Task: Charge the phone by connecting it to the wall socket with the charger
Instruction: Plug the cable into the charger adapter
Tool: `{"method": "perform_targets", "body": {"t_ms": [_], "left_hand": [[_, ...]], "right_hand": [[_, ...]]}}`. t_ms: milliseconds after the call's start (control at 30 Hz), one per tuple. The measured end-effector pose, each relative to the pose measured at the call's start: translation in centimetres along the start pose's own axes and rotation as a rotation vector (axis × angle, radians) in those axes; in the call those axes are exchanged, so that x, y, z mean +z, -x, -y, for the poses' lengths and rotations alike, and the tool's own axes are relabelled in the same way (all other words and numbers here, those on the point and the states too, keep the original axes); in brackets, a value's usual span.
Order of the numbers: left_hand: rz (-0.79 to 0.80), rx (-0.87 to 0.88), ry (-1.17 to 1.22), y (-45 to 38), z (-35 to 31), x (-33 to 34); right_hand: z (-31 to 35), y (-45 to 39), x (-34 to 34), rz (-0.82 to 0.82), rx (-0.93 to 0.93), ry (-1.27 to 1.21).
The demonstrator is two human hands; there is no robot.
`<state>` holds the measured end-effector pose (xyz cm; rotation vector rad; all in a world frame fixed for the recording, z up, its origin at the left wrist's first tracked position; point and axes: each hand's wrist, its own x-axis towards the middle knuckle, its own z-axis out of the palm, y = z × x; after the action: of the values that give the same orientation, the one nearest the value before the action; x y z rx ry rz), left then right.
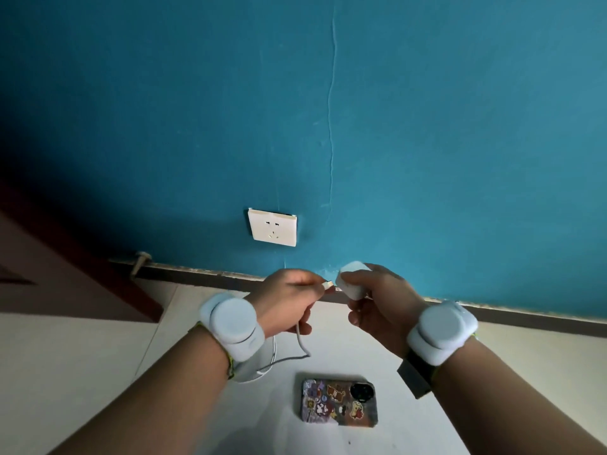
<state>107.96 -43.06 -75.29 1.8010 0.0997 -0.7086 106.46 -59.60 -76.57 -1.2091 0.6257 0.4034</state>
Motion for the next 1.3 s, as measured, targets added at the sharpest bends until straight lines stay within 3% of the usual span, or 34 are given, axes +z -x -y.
{"method": "perform_targets", "body": {"t_ms": [467, 867, 1300], "left_hand": [[0.080, 0.118, 0.106, -0.5, -1.9, 1.3], [0.134, 0.101, 0.086, 0.2, -2.4, 1.0], [0.142, 0.082, 0.114, 0.2, -2.2, 0.8]], "right_hand": [[1.9, 2.1, -1.5, 0.081, 0.122, -0.333], [2.4, 2.4, -1.1, 0.215, 0.097, -0.374], [1.9, 2.6, -0.1, 0.055, -0.015, -0.250]]}}
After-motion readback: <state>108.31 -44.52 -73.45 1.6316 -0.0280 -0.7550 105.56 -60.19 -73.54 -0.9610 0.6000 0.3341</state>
